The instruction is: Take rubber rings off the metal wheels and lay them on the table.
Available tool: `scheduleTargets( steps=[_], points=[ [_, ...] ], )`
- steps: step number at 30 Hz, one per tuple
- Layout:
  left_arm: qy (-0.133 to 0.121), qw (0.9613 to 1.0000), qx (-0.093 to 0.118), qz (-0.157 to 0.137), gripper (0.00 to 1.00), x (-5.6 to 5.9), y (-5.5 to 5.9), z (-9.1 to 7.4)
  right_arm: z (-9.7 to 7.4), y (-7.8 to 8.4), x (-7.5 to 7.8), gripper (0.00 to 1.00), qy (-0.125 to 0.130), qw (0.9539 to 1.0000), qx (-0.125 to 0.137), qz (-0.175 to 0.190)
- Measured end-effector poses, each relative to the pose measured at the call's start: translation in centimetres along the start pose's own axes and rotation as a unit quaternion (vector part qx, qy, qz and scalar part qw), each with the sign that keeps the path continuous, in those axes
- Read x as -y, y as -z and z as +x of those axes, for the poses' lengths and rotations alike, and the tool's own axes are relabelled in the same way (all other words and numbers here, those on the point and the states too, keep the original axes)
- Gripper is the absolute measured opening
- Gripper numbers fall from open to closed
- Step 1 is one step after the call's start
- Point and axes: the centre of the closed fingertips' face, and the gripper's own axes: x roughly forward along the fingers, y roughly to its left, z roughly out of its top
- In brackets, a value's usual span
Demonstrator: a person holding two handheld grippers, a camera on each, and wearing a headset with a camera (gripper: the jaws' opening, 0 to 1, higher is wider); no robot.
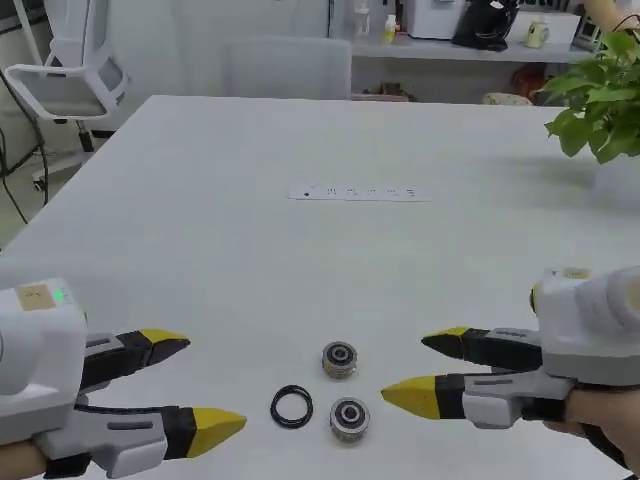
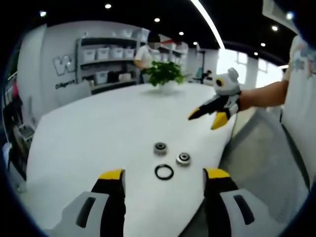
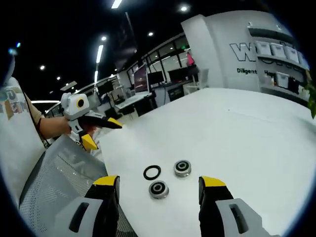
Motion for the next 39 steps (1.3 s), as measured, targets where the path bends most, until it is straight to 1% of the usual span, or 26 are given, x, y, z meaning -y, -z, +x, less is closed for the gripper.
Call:
scheduleTargets(
  steps=[4, 6, 9, 11, 13, 15, 18, 19, 23, 27, 32, 35, 39],
  points=[
    [-0.003, 1.0000, 0.000, -0.006, 0.65, 0.0, 0.1, -0.4, -1.1, 0.2, -0.6, 0.66, 0.008, 0.9999, -0.001, -0.014],
    [-0.003, 0.9999, -0.003, -0.013, 0.66, 0.1, 0.3, -0.6, -1.5, 0.5, -0.8, 0.68, 0.013, 0.9996, -0.007, -0.022],
    [-0.004, 0.9999, -0.009, -0.013, 0.68, 0.3, 0.5, -0.9, -2.1, 1.1, -0.8, 0.68, 0.024, 0.9987, -0.021, -0.038],
    [-0.008, 0.9998, -0.013, -0.009, 0.70, 0.4, 0.6, -1.1, -2.5, 1.4, -1.1, 0.68, 0.028, 0.9985, -0.024, -0.041],
    [-0.010, 0.9998, -0.014, -0.007, 0.71, 0.5, 0.8, -1.3, -2.9, 1.7, -0.9, 0.69, 0.032, 0.9983, -0.025, -0.041],
    [-0.010, 0.9998, -0.014, -0.009, 0.71, 0.6, 0.8, -1.4, -3.2, 2.1, -1.0, 0.69, 0.038, 0.9980, -0.030, -0.042],
    [-0.011, 0.9997, -0.015, -0.013, 0.72, 0.8, 1.0, -1.5, -3.8, 2.4, -1.0, 0.70, 0.044, 0.9977, -0.030, -0.043],
    [-0.012, 0.9997, -0.015, -0.013, 0.72, 0.8, 1.0, -1.6, -3.9, 2.3, -1.1, 0.70, 0.047, 0.9977, -0.027, -0.041],
    [-0.023, 0.9996, -0.014, -0.009, 0.73, 0.6, 1.0, -1.7, -4.2, 2.2, -1.1, 0.71, 0.055, 0.9976, -0.019, -0.038],
    [-0.029, 0.9995, -0.012, -0.007, 0.73, 0.5, 0.9, -1.8, -4.3, 2.6, -0.8, 0.71, 0.064, 0.9971, -0.019, -0.036],
    [-0.038, 0.9992, -0.012, -0.004, 0.73, 0.5, 1.0, -1.8, -4.2, 2.6, -0.9, 0.70, 0.073, 0.9970, -0.009, -0.024],
    [-0.042, 0.9990, -0.013, -0.002, 0.73, 0.4, 1.1, -1.7, -4.0, 2.7, -1.1, 0.70, 0.071, 0.9971, -0.010, -0.025],
    [-0.047, 0.9988, -0.009, -0.002, 0.73, 0.2, 1.1, -1.8, -3.9, 2.9, -1.2, 0.70, 0.072, 0.9967, -0.016, -0.034]
  ],
)
